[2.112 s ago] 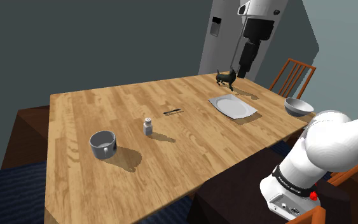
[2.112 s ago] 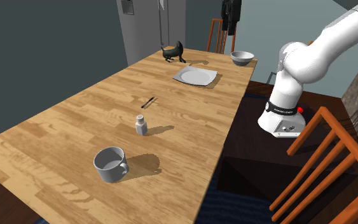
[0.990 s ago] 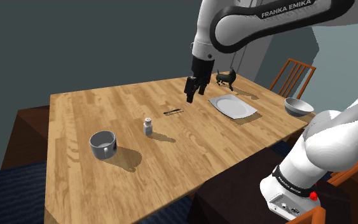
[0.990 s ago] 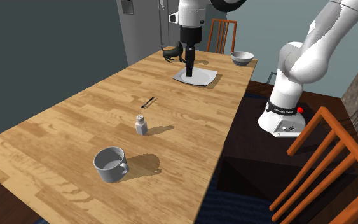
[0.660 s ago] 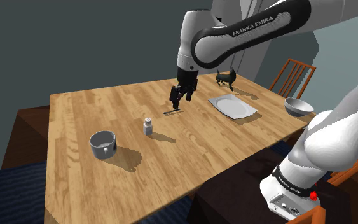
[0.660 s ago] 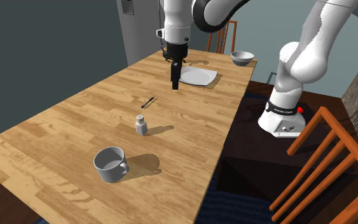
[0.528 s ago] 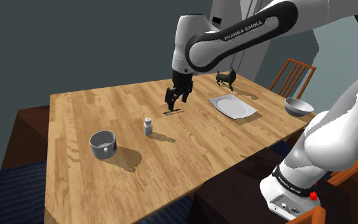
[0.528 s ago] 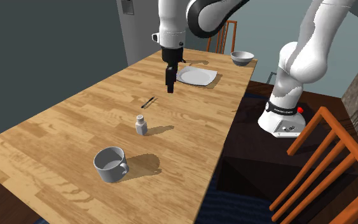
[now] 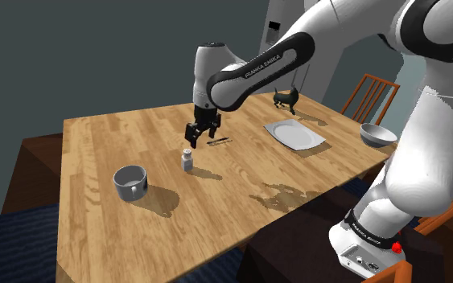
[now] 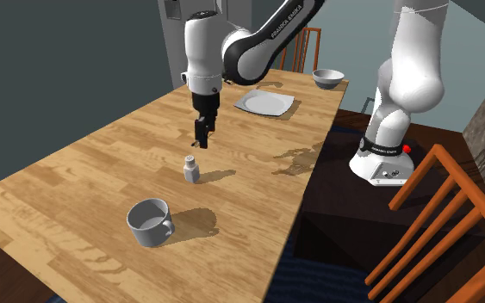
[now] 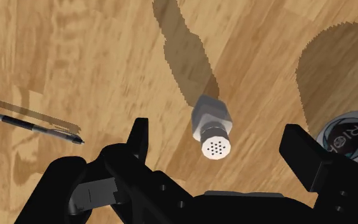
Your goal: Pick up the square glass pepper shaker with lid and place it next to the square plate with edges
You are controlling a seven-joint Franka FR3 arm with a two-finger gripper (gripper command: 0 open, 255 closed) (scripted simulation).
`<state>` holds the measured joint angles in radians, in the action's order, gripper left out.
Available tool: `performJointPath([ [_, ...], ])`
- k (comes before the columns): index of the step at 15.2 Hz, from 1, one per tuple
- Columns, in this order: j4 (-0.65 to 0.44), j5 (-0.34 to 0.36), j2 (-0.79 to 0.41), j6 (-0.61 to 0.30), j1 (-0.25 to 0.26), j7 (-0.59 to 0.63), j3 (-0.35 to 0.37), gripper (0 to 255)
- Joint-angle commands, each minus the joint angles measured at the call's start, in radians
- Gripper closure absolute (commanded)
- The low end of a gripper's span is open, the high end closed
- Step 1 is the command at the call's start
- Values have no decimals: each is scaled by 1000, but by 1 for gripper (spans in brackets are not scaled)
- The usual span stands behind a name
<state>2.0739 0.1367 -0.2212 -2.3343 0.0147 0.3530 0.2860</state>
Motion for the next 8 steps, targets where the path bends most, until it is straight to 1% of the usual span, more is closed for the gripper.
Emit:
performJointPath([
  [1, -60, 38, -80, -22, 13, 36, -11, 0],
  [6, -243, 108, -277, -42, 61, 105, -50, 0],
  [7, -274, 115, -306, -42, 68, 113, -56, 0],
  [8, -274, 118, -316, -51, 70, 115, -59, 0],
])
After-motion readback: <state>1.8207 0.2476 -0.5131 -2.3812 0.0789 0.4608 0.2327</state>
